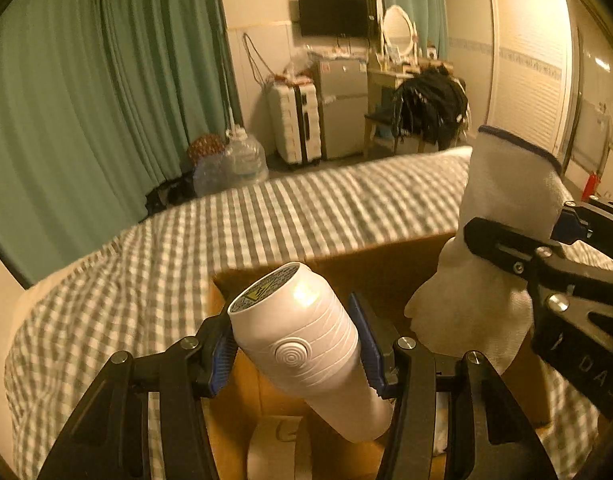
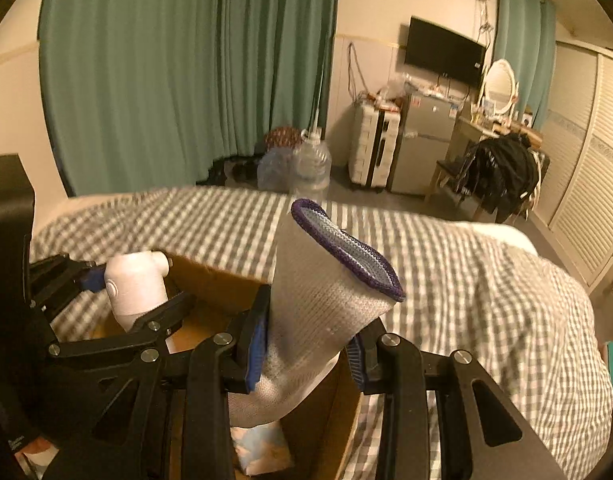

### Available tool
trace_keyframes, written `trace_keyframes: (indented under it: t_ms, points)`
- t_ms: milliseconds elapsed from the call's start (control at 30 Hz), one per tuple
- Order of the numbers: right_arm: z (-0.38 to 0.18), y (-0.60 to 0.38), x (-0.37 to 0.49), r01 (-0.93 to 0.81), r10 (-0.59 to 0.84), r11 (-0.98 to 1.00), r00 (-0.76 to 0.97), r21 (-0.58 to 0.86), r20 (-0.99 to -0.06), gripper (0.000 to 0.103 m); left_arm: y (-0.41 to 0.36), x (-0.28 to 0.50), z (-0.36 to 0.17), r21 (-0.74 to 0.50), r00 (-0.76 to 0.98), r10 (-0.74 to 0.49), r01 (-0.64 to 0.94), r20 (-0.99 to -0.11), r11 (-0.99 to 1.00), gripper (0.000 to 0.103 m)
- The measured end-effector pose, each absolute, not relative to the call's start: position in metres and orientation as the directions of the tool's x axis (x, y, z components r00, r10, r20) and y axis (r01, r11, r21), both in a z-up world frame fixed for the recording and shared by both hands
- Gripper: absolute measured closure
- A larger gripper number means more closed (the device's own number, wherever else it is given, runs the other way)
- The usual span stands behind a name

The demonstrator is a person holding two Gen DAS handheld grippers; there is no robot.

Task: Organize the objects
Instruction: 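Carry the bottle and sock over the box with both tools, then open both tools to release bottle and sock into the box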

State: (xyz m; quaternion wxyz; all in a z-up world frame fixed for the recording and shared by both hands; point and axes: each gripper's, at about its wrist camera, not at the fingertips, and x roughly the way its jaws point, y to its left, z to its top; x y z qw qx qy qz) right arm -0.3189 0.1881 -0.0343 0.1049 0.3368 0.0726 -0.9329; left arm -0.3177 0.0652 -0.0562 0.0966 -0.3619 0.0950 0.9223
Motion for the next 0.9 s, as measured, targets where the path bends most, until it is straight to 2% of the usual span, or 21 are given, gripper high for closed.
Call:
trace_keyframes:
  t_ms: [300,400,433,467,500,533,567,600,667,767,900]
  points:
    - [-0.070,0.182,-0.330,0.257,-0.115,-0.961,-0.709,-0.103,-0.696,0.070,0.070,-0.324,-0.090,0.105,-0.658,0.109,-0.277,-0.745,-0.955,0.050]
    - [-0.074,0.187,-0.333,0.255,-0.128,-0.964,-0.696,-0.077,-0.707,0.068,0.070,-0.320,-0.089,0.104,-0.659,0.112,-0.280,-0.743,-0.954,0.048]
    - [-0.074,0.188,-0.331,0.253,-0.134,-0.965,-0.695,-0.065,-0.706,0.067,0.070,-0.318,-0.088,0.105,-0.665,0.116,-0.283,-0.738,-0.953,0.044]
    - [-0.072,0.191,-0.330,0.248,-0.140,-0.967,-0.696,-0.053,-0.705,0.066,0.070,-0.316,-0.086,0.106,-0.668,0.118,-0.284,-0.734,-0.953,0.034]
    - [-0.070,0.191,-0.330,0.245,-0.144,-0.969,-0.697,-0.044,-0.702,0.065,0.070,-0.312,-0.083,0.104,-0.673,0.121,-0.284,-0.730,-0.953,0.028]
    - [-0.066,0.195,-0.328,0.239,-0.150,-0.970,-0.702,-0.032,-0.696,0.061,0.069,-0.308,-0.079,0.099,-0.678,0.126,-0.283,-0.724,-0.954,0.020]
    - [-0.062,0.199,-0.325,0.232,-0.155,-0.973,-0.709,-0.020,-0.688,0.055,0.068,-0.307,-0.076,0.094,-0.682,0.131,-0.282,-0.720,-0.955,0.017]
    - [-0.058,0.199,-0.323,0.230,-0.159,-0.973,-0.714,-0.013,-0.682,0.052,0.067,-0.302,-0.071,0.089,-0.686,0.137,-0.283,-0.715,-0.955,0.017]
    - [-0.043,0.203,-0.313,0.216,-0.161,-0.976,-0.737,-0.004,-0.657,0.038,0.064,-0.293,-0.061,0.087,-0.692,0.135,-0.276,-0.709,-0.957,0.016]
    - [-0.015,0.208,-0.295,0.208,-0.170,-0.978,-0.772,0.010,-0.612,0.030,0.057,-0.277,-0.043,0.098,-0.708,0.121,-0.260,-0.696,-0.961,0.012]
    - [0.021,0.208,-0.264,0.215,-0.176,-0.977,-0.803,-0.001,-0.569,0.026,0.041,-0.248,-0.009,0.106,-0.741,0.096,-0.221,-0.665,-0.970,0.010]
